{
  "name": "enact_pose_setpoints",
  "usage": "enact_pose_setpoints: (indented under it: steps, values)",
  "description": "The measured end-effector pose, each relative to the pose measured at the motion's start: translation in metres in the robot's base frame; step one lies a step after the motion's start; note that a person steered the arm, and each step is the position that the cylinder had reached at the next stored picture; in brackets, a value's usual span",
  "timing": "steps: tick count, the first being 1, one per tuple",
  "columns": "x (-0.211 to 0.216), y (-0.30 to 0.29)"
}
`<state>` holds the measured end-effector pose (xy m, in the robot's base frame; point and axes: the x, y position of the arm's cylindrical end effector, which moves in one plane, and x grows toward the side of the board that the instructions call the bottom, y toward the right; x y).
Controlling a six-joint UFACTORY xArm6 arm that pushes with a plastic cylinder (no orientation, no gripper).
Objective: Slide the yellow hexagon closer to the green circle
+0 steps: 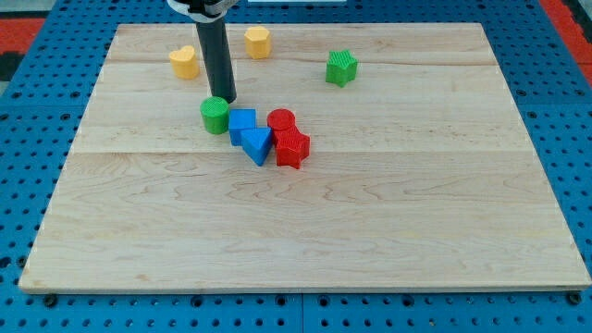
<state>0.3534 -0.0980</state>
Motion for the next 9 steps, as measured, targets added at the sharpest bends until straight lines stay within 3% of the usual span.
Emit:
enact_pose_setpoints:
  steps: [1, 2, 3, 4, 5, 6, 8, 9]
  values:
    - [-0.008, -0.004]
    - [-0.027, 0.042]
    - [-0.093, 0.112]
    - [-0.156, 0.11]
    - [-0.144, 0.072]
    - [-0.093, 0.012]
    - [-0.113, -0.024]
    - [-0.069, -0.037]
